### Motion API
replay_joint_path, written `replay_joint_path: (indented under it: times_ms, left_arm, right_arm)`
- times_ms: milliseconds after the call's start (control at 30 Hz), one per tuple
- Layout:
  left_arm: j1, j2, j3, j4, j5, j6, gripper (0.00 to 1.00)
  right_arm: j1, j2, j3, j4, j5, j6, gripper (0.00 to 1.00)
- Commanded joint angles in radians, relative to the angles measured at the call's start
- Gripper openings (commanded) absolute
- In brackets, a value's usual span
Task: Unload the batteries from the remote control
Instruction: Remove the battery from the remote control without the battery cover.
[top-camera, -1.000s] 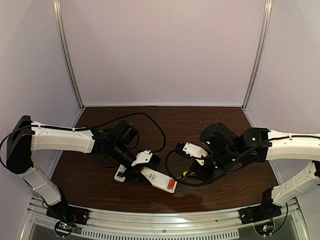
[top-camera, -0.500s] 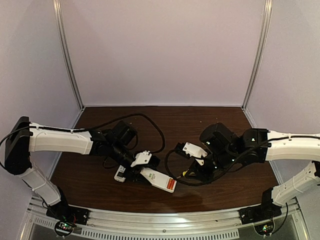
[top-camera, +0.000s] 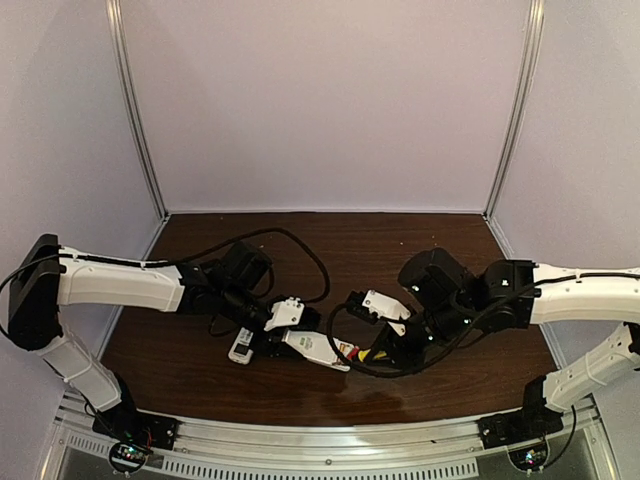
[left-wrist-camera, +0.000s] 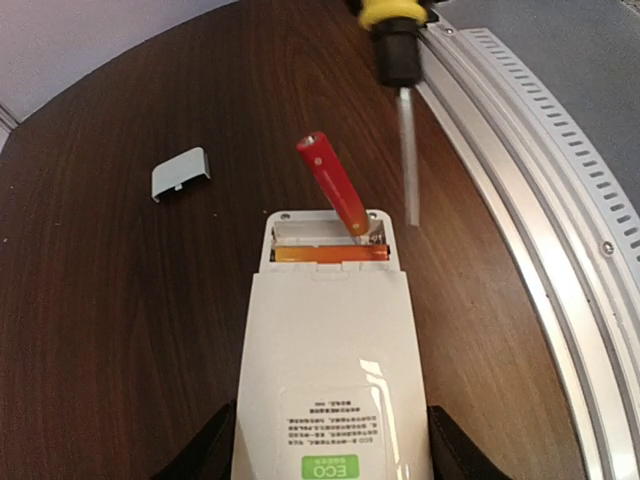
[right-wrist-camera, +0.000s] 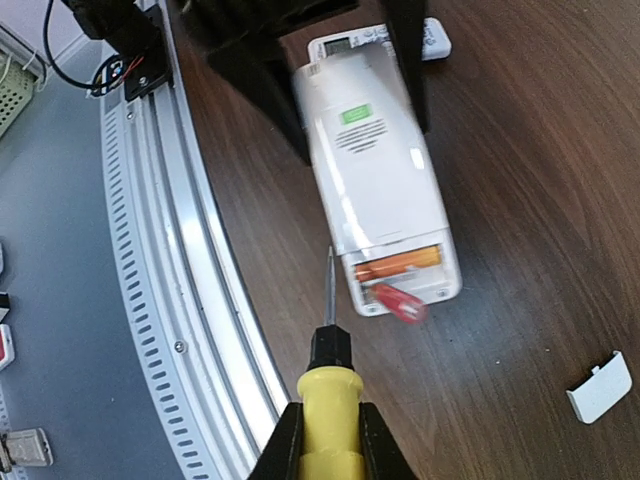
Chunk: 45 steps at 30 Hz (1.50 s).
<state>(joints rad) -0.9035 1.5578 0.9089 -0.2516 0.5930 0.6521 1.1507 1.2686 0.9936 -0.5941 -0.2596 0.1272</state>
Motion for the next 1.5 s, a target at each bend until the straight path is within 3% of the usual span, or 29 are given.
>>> replay_joint_path:
  times_ms: [0,1467]
  left_arm:
    - [0.02,-0.033,0.016,0.2,-0.05,-0.019,0.0]
    - [0.023,-0.03,-0.025,0.22,-0.064,-0.035,0.0]
  right_arm:
    - [0.018,0.01,-0.015,-0.036,-0.12,-0.001,0.0]
    - [0.017,-0.037,-0.025,-0.068,-0.022,0.01,0.0]
